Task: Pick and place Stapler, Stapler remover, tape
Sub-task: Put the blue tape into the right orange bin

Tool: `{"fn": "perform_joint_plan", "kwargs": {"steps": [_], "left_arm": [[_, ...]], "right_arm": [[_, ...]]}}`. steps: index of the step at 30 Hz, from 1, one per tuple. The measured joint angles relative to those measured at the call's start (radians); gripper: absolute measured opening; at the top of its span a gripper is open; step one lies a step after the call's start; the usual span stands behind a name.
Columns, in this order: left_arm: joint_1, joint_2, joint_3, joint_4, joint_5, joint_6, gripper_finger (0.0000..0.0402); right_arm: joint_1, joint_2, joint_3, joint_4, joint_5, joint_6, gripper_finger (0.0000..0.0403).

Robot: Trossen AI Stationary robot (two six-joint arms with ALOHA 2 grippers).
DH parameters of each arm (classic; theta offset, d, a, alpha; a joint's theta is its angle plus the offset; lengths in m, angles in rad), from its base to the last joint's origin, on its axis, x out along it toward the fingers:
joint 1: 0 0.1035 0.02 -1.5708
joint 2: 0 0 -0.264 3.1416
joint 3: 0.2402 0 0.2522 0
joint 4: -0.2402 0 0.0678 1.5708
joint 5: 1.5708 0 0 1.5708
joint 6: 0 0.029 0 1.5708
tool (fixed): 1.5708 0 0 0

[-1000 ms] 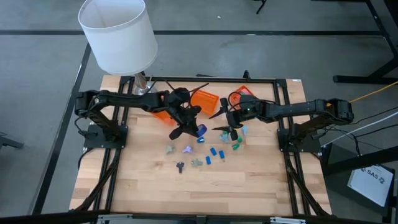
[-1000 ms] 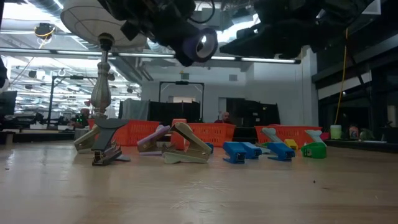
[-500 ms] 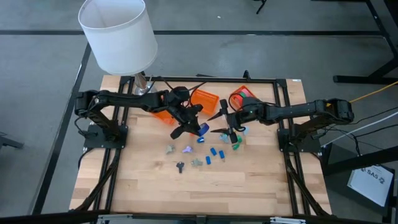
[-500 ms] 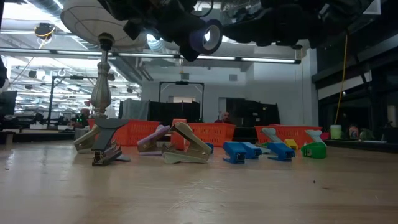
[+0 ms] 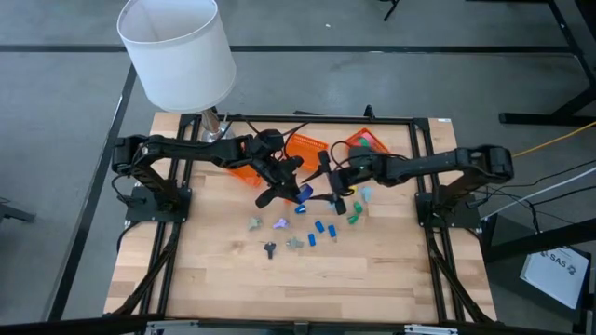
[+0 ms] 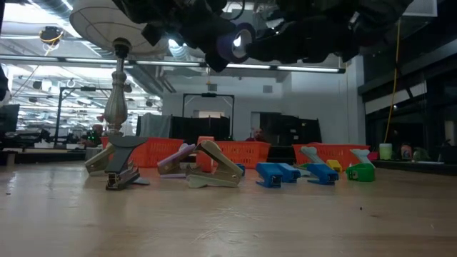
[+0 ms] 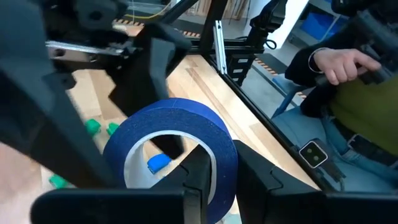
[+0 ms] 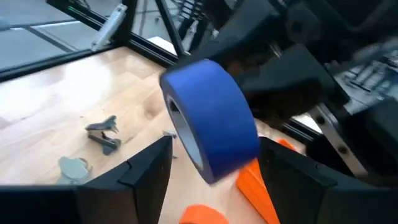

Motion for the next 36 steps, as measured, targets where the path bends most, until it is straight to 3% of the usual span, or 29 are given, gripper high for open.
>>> {"fn": "perform_joint_plan", "kwargs": {"steps": [9,21,36], "left_arm": [[0.0,0.0,0.0,-0.081,0.002,-0.04,0.0048],[-0.001,0.0,0.0,-0.076,0.018,-0.014,0.0051],[0.002,-0.007,-0.002,-0.14,-0.142,0.019,0.0112]], "right_arm": [[0.0,0.022,0.043,-0.054,-0.056,-0.011,0.0226],[0.0,0.022,0.043,-0.043,-0.063,-0.03,0.0117],[-0.001,0.016,0.043,-0.182,-0.047,0.067,0.0118]]}}
